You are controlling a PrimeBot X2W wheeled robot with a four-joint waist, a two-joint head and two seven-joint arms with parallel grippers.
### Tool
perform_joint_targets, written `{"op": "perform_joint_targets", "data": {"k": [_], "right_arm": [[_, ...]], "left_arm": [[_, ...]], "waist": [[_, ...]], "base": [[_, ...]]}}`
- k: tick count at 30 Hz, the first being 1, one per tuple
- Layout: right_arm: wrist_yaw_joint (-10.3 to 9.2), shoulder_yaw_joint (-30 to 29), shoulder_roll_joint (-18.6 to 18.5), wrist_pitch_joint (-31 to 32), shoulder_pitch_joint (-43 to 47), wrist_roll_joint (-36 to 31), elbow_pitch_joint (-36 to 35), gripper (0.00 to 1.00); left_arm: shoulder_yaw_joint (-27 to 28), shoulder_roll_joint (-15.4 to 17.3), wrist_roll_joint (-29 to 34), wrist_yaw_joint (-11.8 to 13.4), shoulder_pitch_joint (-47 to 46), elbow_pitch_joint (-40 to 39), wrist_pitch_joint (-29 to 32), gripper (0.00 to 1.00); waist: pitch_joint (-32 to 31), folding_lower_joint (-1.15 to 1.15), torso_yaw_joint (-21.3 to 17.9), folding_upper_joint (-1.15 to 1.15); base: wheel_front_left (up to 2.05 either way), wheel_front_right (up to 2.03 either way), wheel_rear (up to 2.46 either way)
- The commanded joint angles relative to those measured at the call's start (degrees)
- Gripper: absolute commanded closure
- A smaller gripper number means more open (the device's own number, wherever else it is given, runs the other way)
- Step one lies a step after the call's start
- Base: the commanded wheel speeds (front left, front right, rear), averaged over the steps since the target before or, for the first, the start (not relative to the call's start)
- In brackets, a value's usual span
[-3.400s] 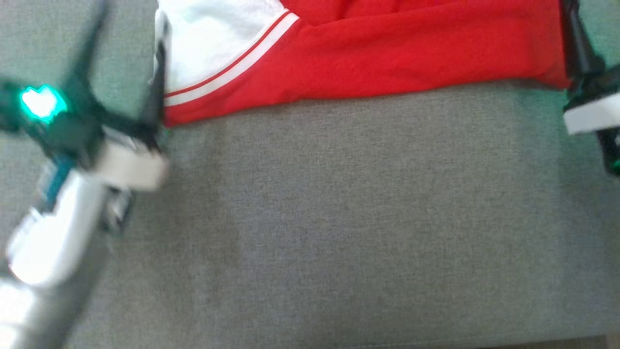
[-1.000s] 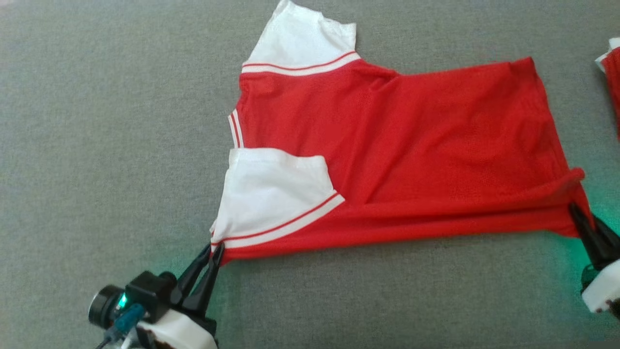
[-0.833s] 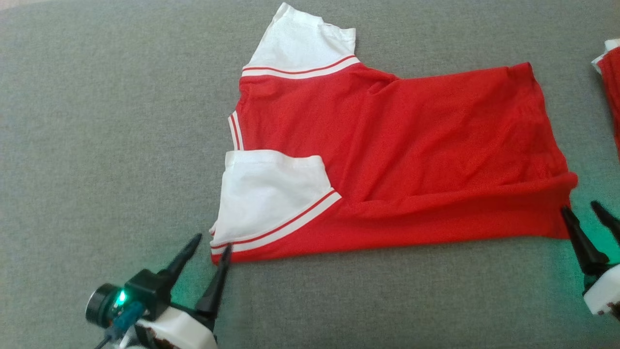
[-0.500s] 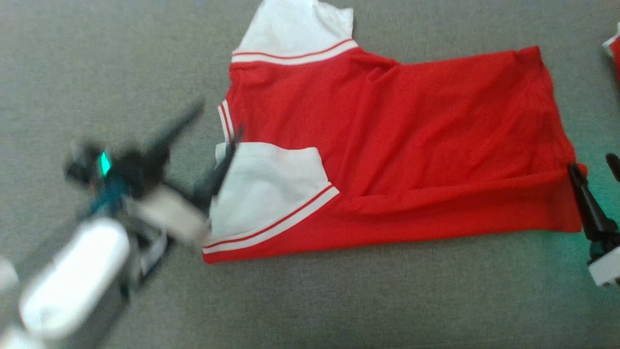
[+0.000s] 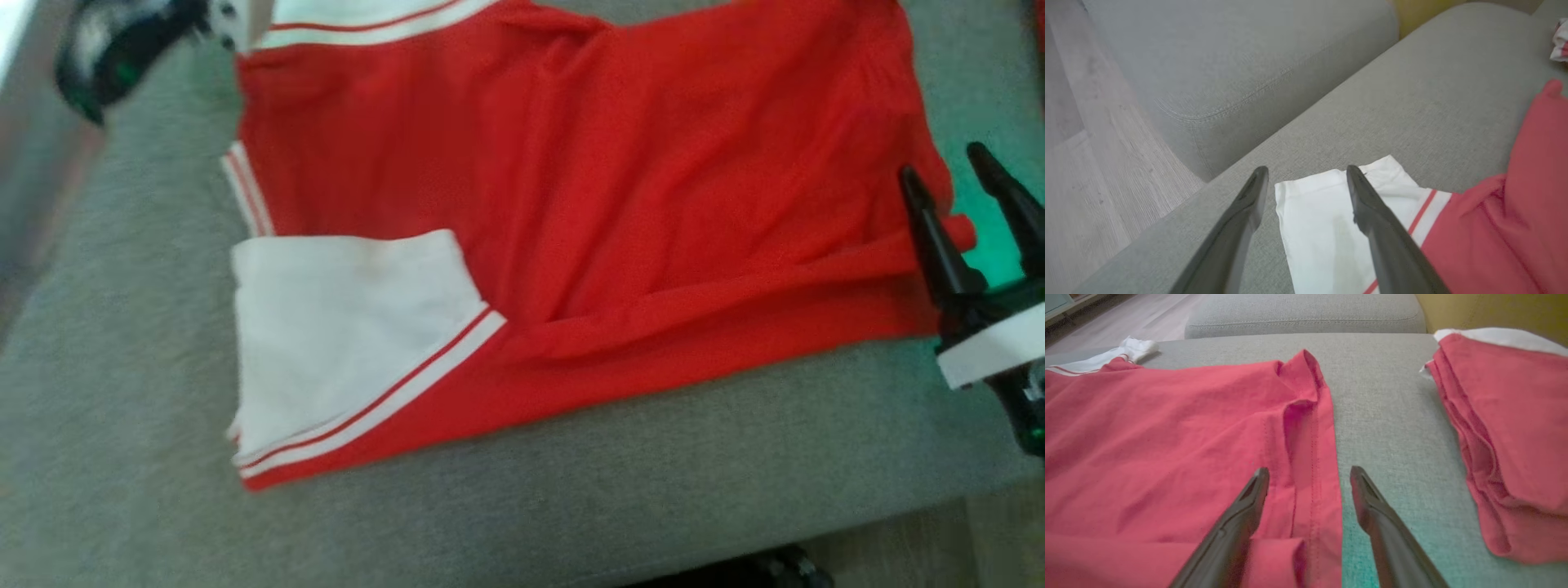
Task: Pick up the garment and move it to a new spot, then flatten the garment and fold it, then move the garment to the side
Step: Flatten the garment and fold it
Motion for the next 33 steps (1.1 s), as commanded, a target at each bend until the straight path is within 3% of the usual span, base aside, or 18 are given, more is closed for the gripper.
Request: {"op": "perform_joint_targets", "data": {"k": [1,9,21,22,23,25,26,33], "right_arm": [[0.37,0.74,-0.71,-0.89,-0.14,-0.43,-0.76,0.0],[0.37,3.02,1.28,-3.56,-2.86,-0.16,2.42,0.0],[0.37,5.13,1.66,-6.24,-5.4,0.71,6.32,0.0],[0.37,5.08,1.55,-6.37,-5.51,0.79,6.59,0.0],[0.37,5.04,1.41,-6.45,-5.58,0.84,6.78,0.0],[0.37,4.9,1.18,-6.56,-5.76,0.92,7.03,0.0],[0.37,4.86,1.09,-6.58,-5.9,0.97,7.09,0.0],[0.37,4.14,0.19,-6.54,-8.3,1.85,6.43,0.0]], "left_arm": [[1.19,2.71,-0.88,-0.31,-4.4,0.48,2.21,0.0],[-3.02,6.77,-1.45,-0.33,-11.71,10.51,8.68,0.0],[-5.93,8.09,-5.34,-0.34,-13.47,13.75,6.58,0.0],[-6.44,8.09,-5.93,-0.34,-13.54,13.72,7.14,0.17],[-6.85,8.11,-6.56,-0.34,-13.6,13.64,7.68,0.52],[-7.64,8.31,-7.5,-0.34,-13.79,13.35,8.42,0.89],[-8.03,8.49,-7.74,-0.34,-13.94,12.98,8.2,1.0],[-8.81,8.59,-10.27,-0.34,-15.12,11.84,4.52,1.0]], "waist": [[3.53,-0.02,-3.61,0.0],[6.48,-0.02,-7.52,0.0],[7.67,-0.02,-8.91,0.0],[7.67,-0.02,-8.89,0.0],[7.67,-0.02,-8.86,0.0],[7.68,-0.02,-8.84,0.0],[7.73,-0.02,-8.85,0.0],[7.84,-0.02,-8.24,0.0]], "base": [[0.0,0.0,0.0],[0.0,0.0,0.0],[0.0,0.0,0.0],[0.0,0.0,0.0],[0.0,0.0,0.0],[0.0,0.0,0.0],[0.0,0.0,0.0],[0.0,0.0,0.0]]}}
